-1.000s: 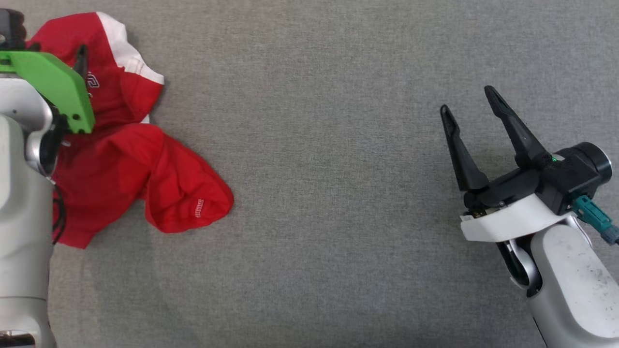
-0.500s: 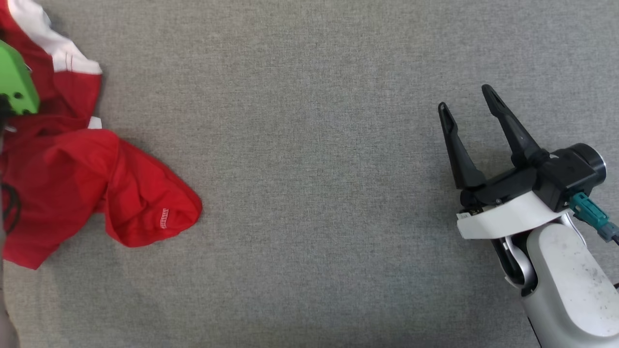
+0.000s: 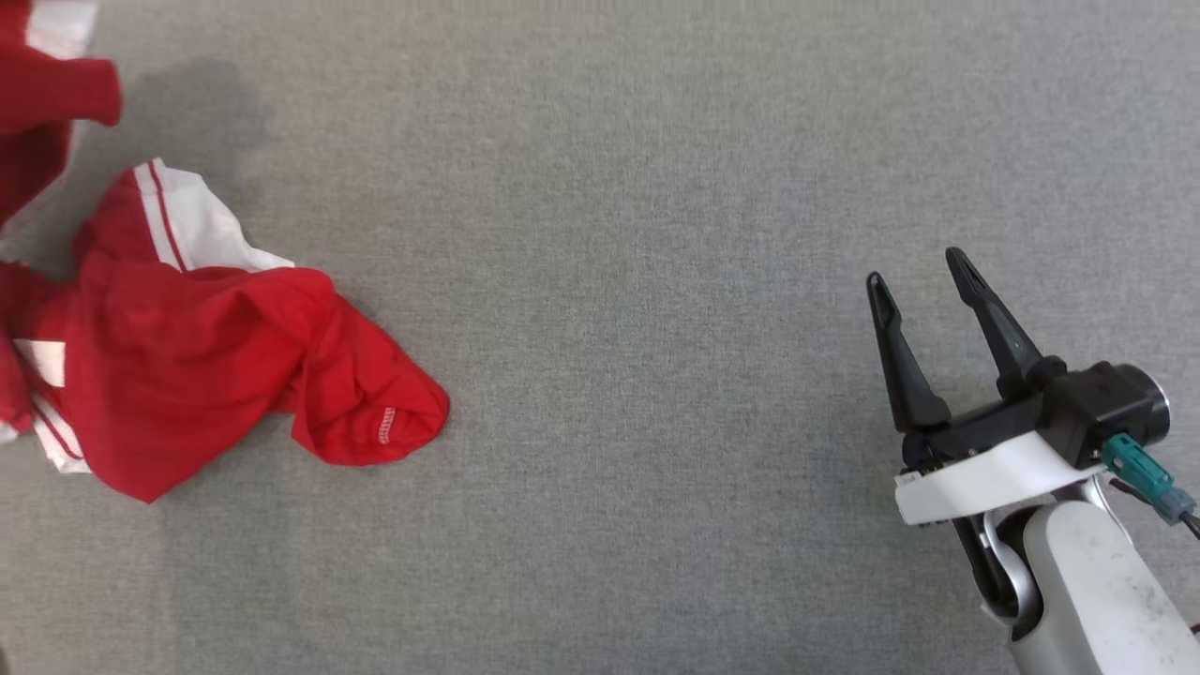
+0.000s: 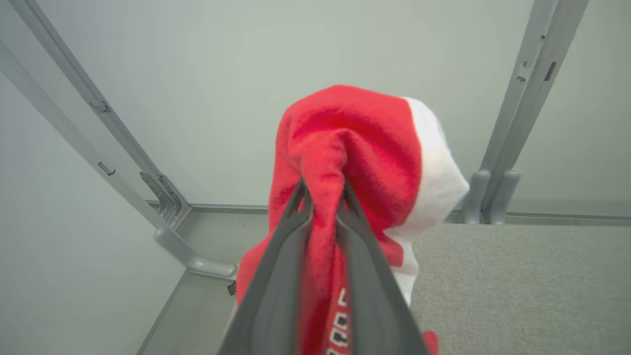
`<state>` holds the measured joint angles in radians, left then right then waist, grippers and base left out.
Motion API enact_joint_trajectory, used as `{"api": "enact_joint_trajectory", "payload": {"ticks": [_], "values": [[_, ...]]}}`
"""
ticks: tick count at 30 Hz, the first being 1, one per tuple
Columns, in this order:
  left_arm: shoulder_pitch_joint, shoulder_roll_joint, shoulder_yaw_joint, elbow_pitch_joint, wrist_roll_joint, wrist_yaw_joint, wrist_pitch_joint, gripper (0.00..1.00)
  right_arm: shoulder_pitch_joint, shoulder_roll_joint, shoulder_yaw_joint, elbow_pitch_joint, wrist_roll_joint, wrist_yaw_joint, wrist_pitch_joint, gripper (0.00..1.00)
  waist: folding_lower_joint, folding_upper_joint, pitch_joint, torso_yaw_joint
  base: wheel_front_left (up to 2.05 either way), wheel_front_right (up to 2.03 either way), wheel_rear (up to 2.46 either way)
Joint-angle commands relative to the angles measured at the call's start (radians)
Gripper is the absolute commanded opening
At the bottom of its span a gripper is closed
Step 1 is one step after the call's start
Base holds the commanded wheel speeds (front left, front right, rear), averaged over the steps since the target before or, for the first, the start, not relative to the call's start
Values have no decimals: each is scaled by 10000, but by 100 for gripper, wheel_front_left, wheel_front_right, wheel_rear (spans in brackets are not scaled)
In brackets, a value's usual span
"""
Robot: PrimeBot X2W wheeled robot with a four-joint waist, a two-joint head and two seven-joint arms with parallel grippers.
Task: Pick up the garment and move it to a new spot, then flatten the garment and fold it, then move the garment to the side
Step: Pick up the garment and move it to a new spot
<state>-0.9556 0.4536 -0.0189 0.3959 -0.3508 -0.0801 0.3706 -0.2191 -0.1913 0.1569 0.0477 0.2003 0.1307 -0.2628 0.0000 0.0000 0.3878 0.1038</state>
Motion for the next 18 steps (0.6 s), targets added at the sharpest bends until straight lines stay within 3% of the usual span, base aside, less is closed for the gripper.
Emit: {"api": "enact_joint_trajectory", "payload": {"ticks": [1,4,12,18], "values": [[248,-203,-97,-409,-184,-95,75,0,250,61,-80,1,82,1,-31,100,0,0,-776,121,0,0,0],[587,-550,-391,-1536,-576,-227,272,0,508,132,-253,-39,60,1,-31,100,0,0,-1098,-16,0,0,0],[2653,-2422,-1766,-4709,-1894,-319,782,0,1232,445,-750,-317,-14,1,-31,100,0,0,-1824,-926,0,0,0],[4516,-3658,-3219,-5337,-2600,-223,539,0,1799,691,-1041,-502,-60,1,-31,100,0,0,-2267,-1927,0,0,0]]}}
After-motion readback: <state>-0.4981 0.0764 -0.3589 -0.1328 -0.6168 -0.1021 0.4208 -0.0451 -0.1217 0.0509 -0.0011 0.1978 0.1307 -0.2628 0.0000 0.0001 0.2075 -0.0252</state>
